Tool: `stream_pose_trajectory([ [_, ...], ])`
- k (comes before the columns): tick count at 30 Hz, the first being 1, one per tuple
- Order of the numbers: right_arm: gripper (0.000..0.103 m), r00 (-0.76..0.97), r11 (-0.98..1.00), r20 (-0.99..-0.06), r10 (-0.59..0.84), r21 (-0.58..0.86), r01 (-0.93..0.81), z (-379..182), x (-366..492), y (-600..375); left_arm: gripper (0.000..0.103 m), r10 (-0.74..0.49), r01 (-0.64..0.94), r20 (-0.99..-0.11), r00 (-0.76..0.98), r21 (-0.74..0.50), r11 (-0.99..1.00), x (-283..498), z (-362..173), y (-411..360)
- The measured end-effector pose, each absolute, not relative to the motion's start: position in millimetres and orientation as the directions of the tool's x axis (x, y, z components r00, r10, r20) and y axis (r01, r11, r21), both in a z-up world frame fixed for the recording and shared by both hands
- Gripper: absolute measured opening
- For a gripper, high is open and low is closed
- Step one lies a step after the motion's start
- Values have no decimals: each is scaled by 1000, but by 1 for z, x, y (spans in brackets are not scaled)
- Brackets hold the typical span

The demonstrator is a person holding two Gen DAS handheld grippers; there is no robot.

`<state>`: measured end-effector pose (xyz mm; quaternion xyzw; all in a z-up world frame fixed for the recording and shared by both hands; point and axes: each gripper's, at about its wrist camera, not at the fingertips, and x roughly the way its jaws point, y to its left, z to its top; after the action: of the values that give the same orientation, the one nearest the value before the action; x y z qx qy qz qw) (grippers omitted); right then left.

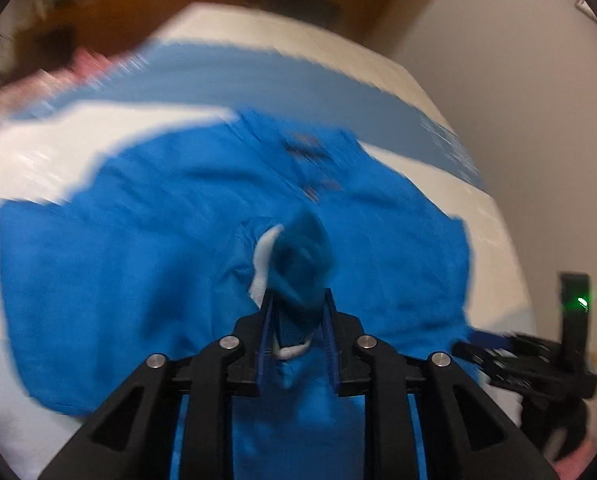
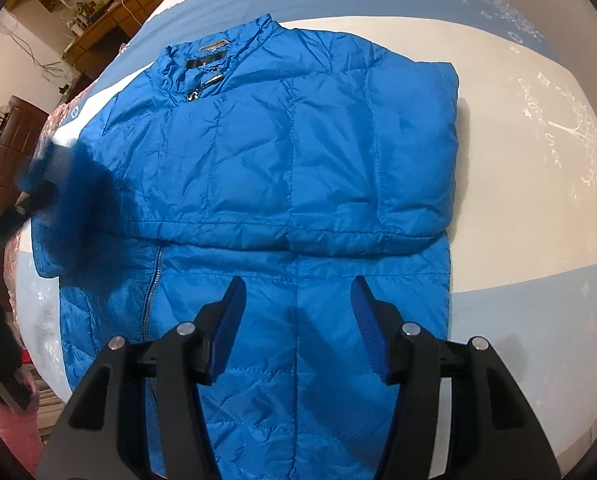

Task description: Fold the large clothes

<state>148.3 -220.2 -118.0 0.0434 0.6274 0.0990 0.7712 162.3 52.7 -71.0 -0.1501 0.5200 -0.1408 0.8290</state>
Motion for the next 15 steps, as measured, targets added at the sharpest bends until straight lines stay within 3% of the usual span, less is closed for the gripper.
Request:
stream_pose_trajectory([
  [5, 55, 187, 962, -946, 263, 242, -126, -114, 154, -209, 32, -431, 113, -784, 447, -429, 896, 143, -56, 64],
  [11, 57, 130, 910, -912, 390, 359, -208, -114, 169, -164, 31, -195, -63, -863, 465, -252, 966, 138, -67, 131],
  [15, 57, 60, 881, -898, 436, 412, -232, -130, 193, -124, 31, -169, -120, -887, 430, -242, 963, 136, -90, 156],
])
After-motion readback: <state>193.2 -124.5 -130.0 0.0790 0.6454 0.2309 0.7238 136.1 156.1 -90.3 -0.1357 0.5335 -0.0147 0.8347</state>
